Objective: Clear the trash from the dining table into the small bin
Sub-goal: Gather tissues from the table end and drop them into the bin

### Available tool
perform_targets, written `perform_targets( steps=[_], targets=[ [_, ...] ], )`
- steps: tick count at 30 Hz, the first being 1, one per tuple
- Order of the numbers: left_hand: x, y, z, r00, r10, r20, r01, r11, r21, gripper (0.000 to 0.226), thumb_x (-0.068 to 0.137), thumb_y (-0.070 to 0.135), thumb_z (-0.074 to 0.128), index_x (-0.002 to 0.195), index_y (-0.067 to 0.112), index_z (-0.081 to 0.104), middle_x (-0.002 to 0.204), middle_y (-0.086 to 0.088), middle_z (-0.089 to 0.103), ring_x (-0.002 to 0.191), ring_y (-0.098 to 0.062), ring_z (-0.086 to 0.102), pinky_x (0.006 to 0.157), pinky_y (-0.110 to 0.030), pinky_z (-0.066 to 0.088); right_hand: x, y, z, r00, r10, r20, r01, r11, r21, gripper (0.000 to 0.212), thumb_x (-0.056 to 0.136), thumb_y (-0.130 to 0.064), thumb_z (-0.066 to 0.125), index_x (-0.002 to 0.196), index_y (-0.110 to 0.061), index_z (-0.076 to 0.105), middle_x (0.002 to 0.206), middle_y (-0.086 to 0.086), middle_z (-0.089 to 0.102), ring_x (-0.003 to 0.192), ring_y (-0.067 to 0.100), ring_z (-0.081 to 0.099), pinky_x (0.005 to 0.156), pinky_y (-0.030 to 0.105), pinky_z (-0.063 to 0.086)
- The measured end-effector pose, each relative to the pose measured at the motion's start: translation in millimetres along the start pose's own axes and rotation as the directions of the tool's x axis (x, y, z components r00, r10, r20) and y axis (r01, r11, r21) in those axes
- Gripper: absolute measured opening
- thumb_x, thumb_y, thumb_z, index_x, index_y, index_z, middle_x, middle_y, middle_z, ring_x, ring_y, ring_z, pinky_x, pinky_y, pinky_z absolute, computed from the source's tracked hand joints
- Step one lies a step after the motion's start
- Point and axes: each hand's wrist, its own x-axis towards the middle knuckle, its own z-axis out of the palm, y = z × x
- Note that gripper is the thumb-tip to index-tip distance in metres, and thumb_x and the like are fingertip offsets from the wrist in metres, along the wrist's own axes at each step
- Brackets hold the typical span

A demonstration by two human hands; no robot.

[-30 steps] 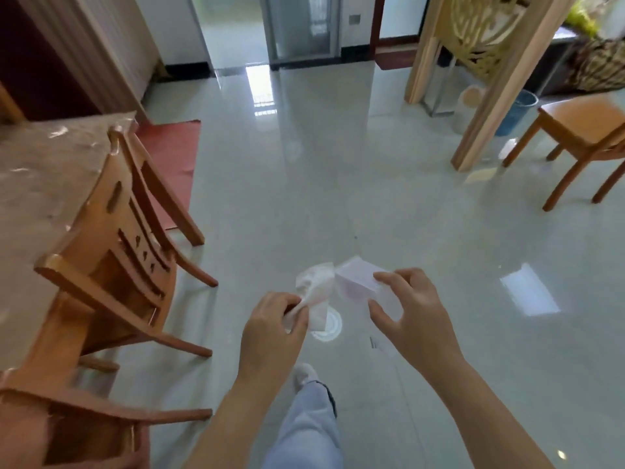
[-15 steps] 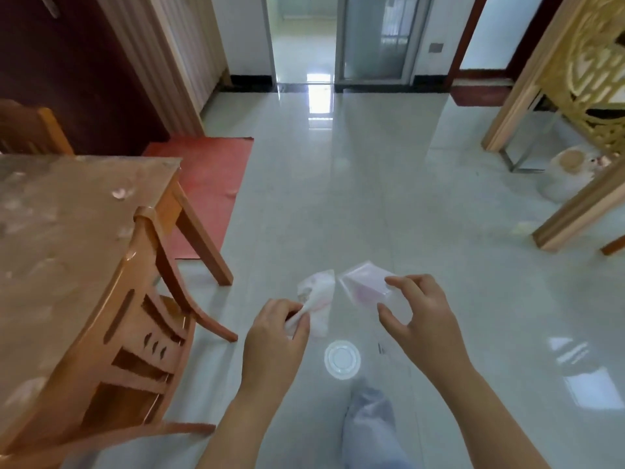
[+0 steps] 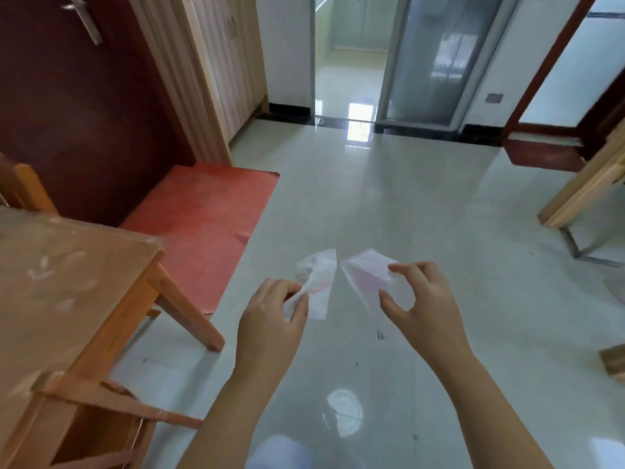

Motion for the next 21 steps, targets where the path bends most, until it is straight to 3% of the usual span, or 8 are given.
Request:
perform_targets(
  steps=[5, 11, 17, 21],
  targets=[
    [78, -58, 6, 0.984, -0.155, -0.09, 0.159, 0.987, 0.031, 0.005, 0.081, 0.008, 0.065, 0.084, 0.01, 0.062, 0.08, 0.002, 0.059, 0.074, -0.019, 0.057, 0.063, -0.029, 0.044, 96, -14, 72, 0.98, -0.138, 0.141, 0.138, 0.99, 0.011, 0.035, 0.07, -0.017, 0.073, 0.103, -0.015, 0.062, 0.097, 0.008, 0.056, 0.086, 0.023, 0.054, 0.063, 0.026, 0.039],
    [218, -127, -4, 0.96, -0.178, -0.216, 0.191, 0.981, 0.043, 0.007, 0.079, 0.007, 0.065, 0.084, 0.011, 0.062, 0.078, 0.005, 0.056, 0.071, -0.015, 0.052, 0.059, -0.019, 0.033, 228, -58, 174, 0.942, -0.224, 0.25, 0.227, 0.974, 0.015, 0.035, 0.069, -0.016, 0.074, 0.101, -0.012, 0.063, 0.094, 0.011, 0.059, 0.081, 0.029, 0.057, 0.062, 0.026, 0.04],
    [348, -187, -38, 0.919, -0.187, -0.347, 0.22, 0.974, 0.058, 0.007, 0.08, 0.008, 0.064, 0.082, 0.012, 0.059, 0.078, 0.003, 0.057, 0.068, -0.018, 0.054, 0.058, -0.035, 0.046, 366, -126, 247, 0.879, -0.387, 0.278, 0.383, 0.921, 0.07, 0.035, 0.071, -0.018, 0.072, 0.103, -0.014, 0.061, 0.098, 0.008, 0.058, 0.087, 0.025, 0.056, 0.059, 0.029, 0.043],
    [394, -223, -42, 0.891, -0.237, -0.387, 0.288, 0.954, 0.079, 0.008, 0.078, 0.005, 0.067, 0.082, 0.009, 0.06, 0.077, 0.001, 0.058, 0.068, -0.02, 0.056, 0.057, -0.037, 0.05, 420, -146, 302, 0.843, -0.426, 0.329, 0.41, 0.904, 0.123, 0.035, 0.072, -0.017, 0.072, 0.105, -0.014, 0.06, 0.099, 0.007, 0.057, 0.087, 0.024, 0.055, 0.061, 0.026, 0.039]
  ],
)
